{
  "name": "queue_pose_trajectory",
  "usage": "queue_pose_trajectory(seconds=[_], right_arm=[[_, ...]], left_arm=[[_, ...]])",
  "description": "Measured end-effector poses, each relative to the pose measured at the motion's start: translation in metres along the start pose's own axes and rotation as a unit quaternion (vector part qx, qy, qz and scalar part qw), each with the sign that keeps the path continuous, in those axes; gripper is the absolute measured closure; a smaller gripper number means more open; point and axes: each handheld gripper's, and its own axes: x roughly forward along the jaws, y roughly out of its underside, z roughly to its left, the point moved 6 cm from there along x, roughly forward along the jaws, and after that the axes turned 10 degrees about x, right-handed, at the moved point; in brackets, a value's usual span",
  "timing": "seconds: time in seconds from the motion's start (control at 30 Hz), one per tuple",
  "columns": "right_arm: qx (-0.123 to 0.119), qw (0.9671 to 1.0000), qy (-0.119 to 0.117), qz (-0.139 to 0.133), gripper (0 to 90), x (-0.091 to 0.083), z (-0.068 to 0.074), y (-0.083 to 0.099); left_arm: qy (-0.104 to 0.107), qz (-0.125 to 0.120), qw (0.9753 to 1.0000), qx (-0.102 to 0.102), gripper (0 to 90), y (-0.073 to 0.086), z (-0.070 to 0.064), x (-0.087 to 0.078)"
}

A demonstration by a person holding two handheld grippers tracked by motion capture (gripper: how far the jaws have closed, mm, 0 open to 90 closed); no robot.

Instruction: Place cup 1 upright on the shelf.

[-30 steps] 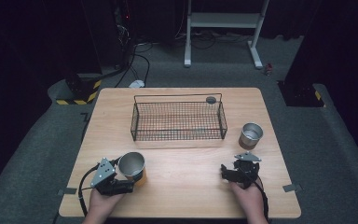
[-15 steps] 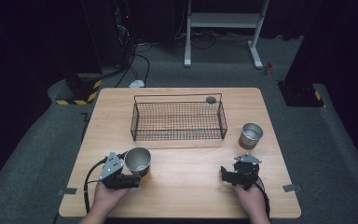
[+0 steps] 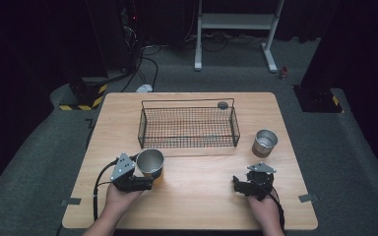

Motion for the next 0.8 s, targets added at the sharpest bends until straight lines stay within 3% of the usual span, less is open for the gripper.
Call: queue_pose_trajectory(seconds=[0.07,0.27,0.73,0.8], right_arm=[[0.000,1.0000,0.000,0.000,8.5,0.000,0.000,0.000],[0.000,1.0000,0.000,0.000,8.4,0.000,0.000,0.000],[0.000,1.0000,0.000,0.000,8.4,0.000,0.000,0.000],[0.000,1.0000,0.000,0.000,8.4,0.000,0.000,0.000]], left_arm=[[0.006,0.005,0.9999,-0.009,13.2,-0.002,0.003,0.002],[-0.008,-0.007,0.9998,-0.019,13.3,-0.007,0.013,0.003],[-0.007,-0.016,0.9997,-0.014,13.3,-0.027,0.021,0.010],[-0.007,-0.019,0.9996,-0.021,13.2,-0.029,0.023,0.011]])
